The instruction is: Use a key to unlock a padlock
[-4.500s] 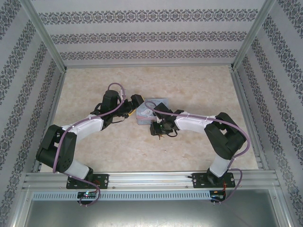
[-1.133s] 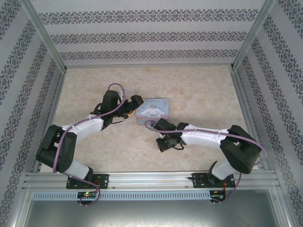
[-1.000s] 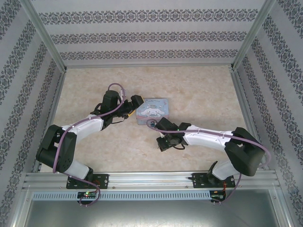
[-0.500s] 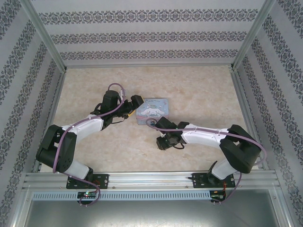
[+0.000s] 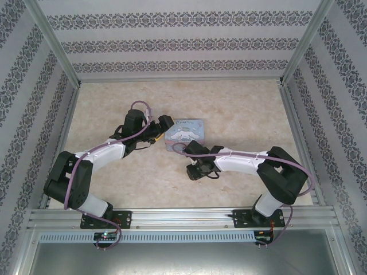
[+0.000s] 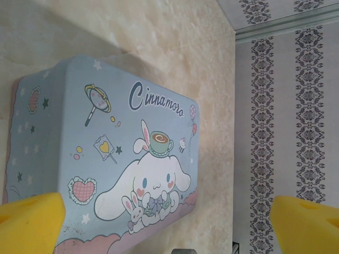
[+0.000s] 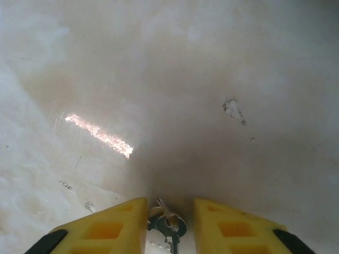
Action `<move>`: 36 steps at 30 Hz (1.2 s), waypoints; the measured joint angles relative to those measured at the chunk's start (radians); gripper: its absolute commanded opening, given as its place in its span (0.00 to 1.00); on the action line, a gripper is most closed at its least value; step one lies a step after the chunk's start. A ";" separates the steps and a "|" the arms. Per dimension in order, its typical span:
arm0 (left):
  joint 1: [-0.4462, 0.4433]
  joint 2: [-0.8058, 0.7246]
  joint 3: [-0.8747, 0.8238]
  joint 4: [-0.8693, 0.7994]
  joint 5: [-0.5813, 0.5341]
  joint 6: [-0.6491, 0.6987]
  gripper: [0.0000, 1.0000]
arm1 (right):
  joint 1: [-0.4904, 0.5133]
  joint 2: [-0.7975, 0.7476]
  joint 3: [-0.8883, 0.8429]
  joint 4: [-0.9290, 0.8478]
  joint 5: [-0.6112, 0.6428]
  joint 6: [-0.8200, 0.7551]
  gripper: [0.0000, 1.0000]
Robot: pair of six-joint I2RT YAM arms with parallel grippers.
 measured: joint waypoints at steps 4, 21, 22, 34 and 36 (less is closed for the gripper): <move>0.000 0.000 0.000 0.000 0.000 0.000 0.99 | -0.010 0.002 0.005 0.011 -0.006 0.008 0.00; 0.000 0.000 0.000 0.000 0.001 0.000 0.99 | -0.134 -0.216 -0.201 0.187 -0.154 0.208 0.00; 0.000 0.000 0.000 0.000 0.001 0.000 0.99 | -0.135 -0.230 -0.204 0.195 -0.158 0.220 0.00; -0.001 0.000 -0.013 0.050 0.037 -0.087 1.00 | -0.248 -0.447 -0.216 0.225 -0.158 0.371 0.00; -0.003 0.000 -0.013 0.081 0.046 -0.119 0.99 | -0.274 -0.473 -0.211 0.225 -0.144 0.402 0.00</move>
